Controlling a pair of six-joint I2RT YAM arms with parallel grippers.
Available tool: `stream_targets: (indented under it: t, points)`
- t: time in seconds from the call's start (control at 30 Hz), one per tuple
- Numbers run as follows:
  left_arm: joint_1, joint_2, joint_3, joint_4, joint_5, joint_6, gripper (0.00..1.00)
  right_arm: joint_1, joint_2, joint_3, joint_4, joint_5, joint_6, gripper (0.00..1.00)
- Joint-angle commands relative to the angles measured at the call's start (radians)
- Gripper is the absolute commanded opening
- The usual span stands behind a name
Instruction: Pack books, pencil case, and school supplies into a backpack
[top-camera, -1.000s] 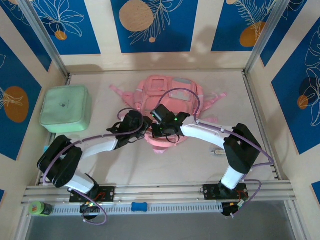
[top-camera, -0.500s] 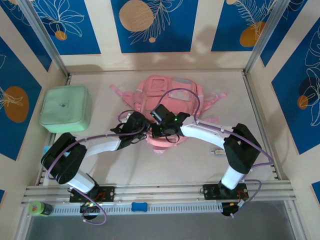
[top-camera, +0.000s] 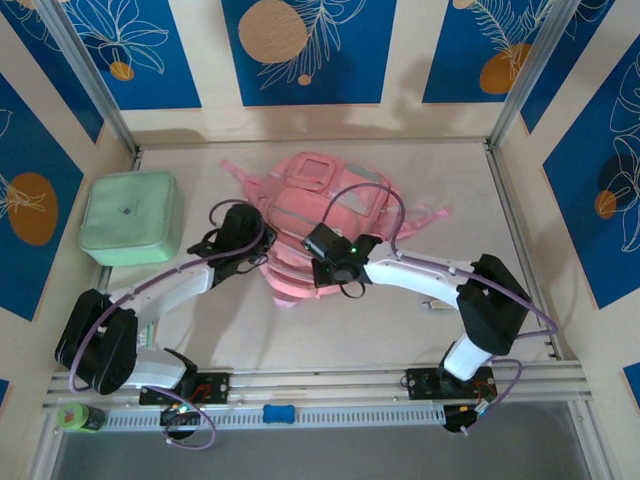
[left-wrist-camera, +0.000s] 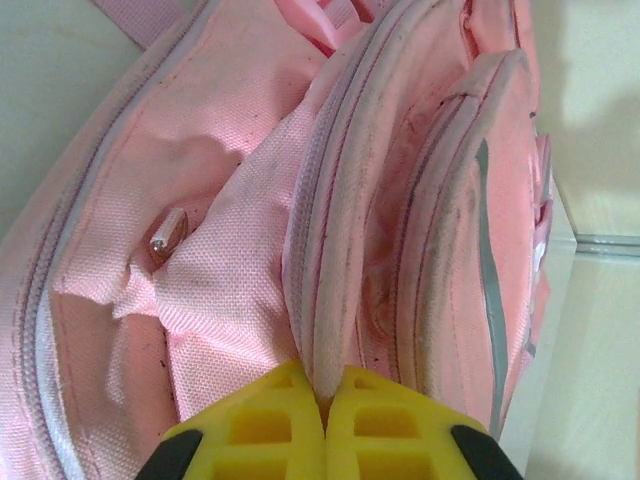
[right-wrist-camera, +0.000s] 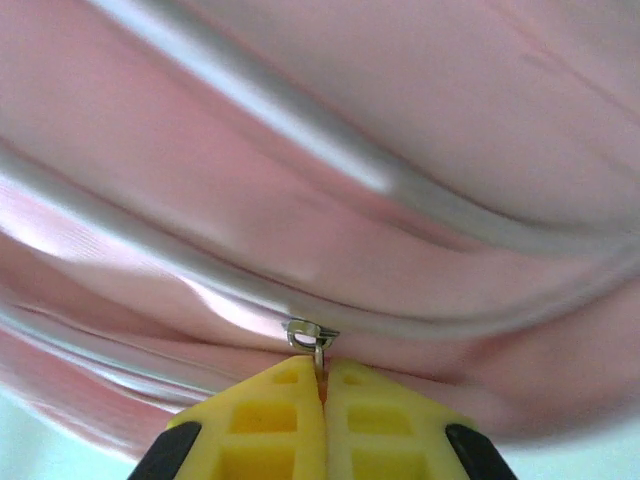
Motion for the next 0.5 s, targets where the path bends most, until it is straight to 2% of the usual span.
stream_targets:
  t: [0.0,0.13,0.3,0.37,0.43,0.47]
  points:
    - [0.113,-0.028,0.022,0.021,0.075,0.108,0.0,-0.039,-0.057,-0.072,-0.17,0.052,0.018,0.0]
    - [0.188,0.062,0.105,0.013,0.221,0.207,0.0,-0.102,-0.092,-0.068,-0.16,0.023,-0.037,0.0]
    - [0.209,0.166,0.17,0.042,0.29,0.24,0.0,-0.045,-0.064,0.025,-0.092,-0.058,-0.083,0.0]
    - [0.208,0.183,0.211,-0.002,0.311,0.294,0.22,-0.036,-0.043,0.05,-0.078,-0.075,-0.072,0.0]
    - [0.203,0.166,0.213,-0.044,0.303,0.299,0.24,-0.036,-0.039,0.051,-0.044,-0.104,-0.065,0.0]
    - [0.199,0.14,0.186,-0.029,0.303,0.293,0.29,-0.037,-0.04,0.045,-0.029,-0.112,-0.064,0.0]
